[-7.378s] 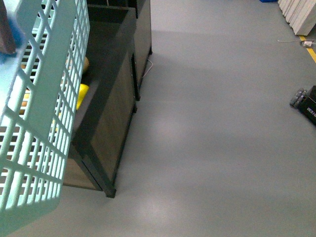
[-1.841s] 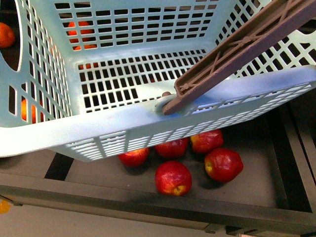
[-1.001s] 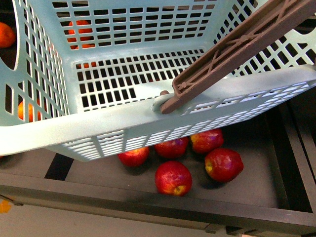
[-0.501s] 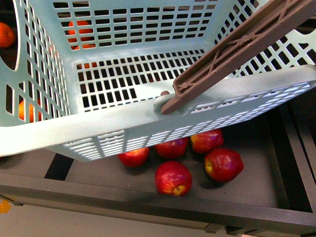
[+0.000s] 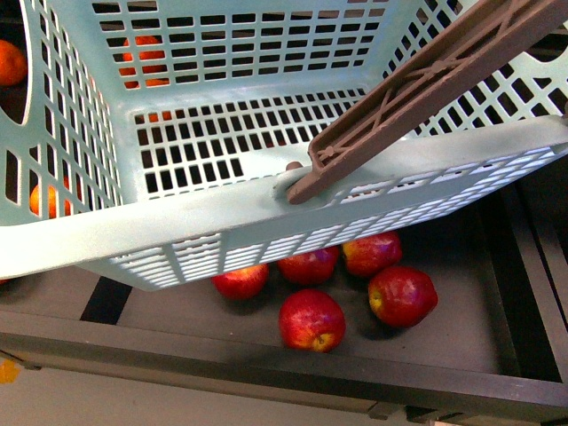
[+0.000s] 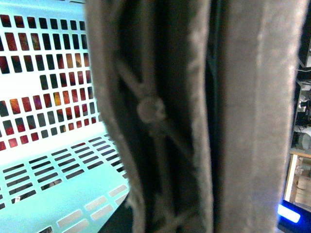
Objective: Pick mango and avocado into basket
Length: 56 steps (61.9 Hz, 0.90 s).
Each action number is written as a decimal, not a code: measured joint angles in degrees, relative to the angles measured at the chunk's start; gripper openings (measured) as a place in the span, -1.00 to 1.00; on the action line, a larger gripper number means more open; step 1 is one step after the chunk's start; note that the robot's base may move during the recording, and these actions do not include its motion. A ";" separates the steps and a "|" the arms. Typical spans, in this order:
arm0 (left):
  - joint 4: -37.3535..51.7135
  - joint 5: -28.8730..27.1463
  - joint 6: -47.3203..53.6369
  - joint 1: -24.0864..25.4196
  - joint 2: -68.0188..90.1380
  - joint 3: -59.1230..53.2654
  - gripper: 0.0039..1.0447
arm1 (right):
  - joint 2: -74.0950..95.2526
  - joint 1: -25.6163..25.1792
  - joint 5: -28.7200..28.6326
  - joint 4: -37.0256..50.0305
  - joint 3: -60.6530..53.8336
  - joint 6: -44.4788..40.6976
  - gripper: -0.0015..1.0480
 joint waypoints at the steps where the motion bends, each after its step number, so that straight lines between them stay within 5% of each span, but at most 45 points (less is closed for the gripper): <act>1: 0.00 -0.02 0.00 0.00 0.00 0.00 -0.74 | 0.00 0.00 -0.11 0.00 -0.02 0.13 0.23; 23: 0.00 0.11 0.00 -0.02 0.00 0.00 -0.74 | -9.33 -0.59 -8.81 6.19 -11.08 -0.79 0.13; 39: 0.00 0.11 -0.02 -0.02 0.00 0.00 -0.74 | -33.55 -0.26 -20.96 9.14 -25.57 -2.89 0.13; 56: 0.00 0.13 -0.02 -0.02 0.00 0.00 -0.74 | -63.84 8.48 -27.02 4.42 -33.18 3.87 0.13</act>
